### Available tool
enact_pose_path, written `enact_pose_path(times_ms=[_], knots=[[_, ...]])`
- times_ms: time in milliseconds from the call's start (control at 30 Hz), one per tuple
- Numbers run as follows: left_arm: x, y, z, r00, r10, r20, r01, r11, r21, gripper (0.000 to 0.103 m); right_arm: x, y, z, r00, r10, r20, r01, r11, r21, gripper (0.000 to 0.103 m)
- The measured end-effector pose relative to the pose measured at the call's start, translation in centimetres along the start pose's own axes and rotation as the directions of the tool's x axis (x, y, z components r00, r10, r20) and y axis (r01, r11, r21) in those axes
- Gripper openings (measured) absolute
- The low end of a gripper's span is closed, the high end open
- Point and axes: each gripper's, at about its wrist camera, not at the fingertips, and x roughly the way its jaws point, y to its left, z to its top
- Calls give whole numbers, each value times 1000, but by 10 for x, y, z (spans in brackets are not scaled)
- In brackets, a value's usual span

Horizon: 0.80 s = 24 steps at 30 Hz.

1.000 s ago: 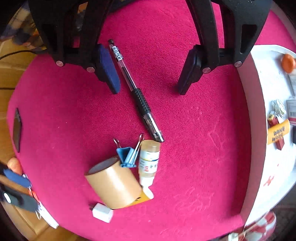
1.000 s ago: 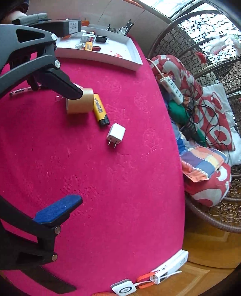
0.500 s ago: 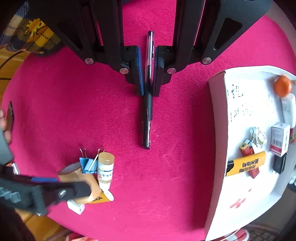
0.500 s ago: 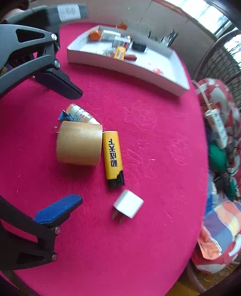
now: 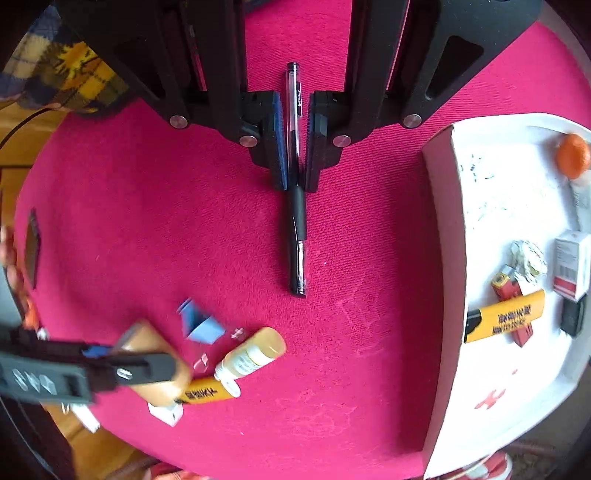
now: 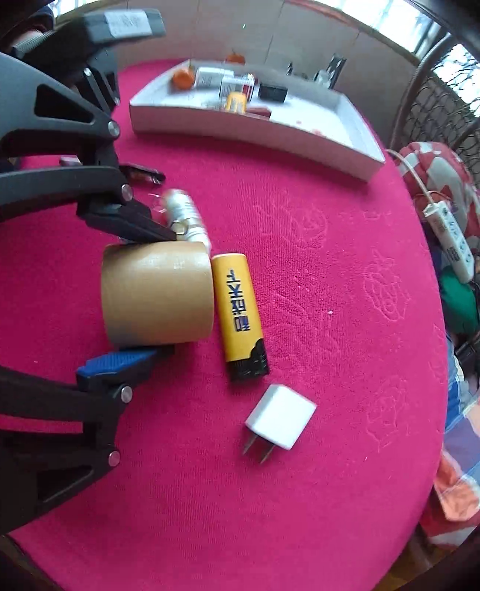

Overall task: Organize rigid objects
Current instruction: 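Carry the pen and brown tape roll over the white tray with both tools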

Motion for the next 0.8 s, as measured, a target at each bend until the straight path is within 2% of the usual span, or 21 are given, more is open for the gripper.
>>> enact_pose_path(times_ms=[133,300,467,533,600,667,733,800], knots=[[-9,1,2,999,-26,24,26,1000,-1,8,-30,-11,-4,997,29,70,-31,999,28,52],[-27,2,6,997,-48,63,48,999,0,8,-60,1,-5,985,79,151,-83,996,19,52],[-70,-1,13,983,-15,182,10,1000,28,8,-80,20,0,965,129,229,-133,991,2,52],[-90,-1,15,967,35,252,-44,999,30,8,-86,30,4,958,136,252,-135,991,-21,52],[-112,2,19,940,86,329,-96,995,14,8,-97,41,8,948,140,284,-131,990,-51,52],[-133,9,18,912,109,396,-114,993,-9,8,-109,50,11,937,141,321,-121,989,-80,52],[-156,21,17,876,117,469,-113,993,-37,8,-124,63,12,915,141,378,-100,987,-125,52],[-178,33,25,847,126,516,-101,992,-75,8,-139,77,12,892,143,429,-77,983,-166,52]])
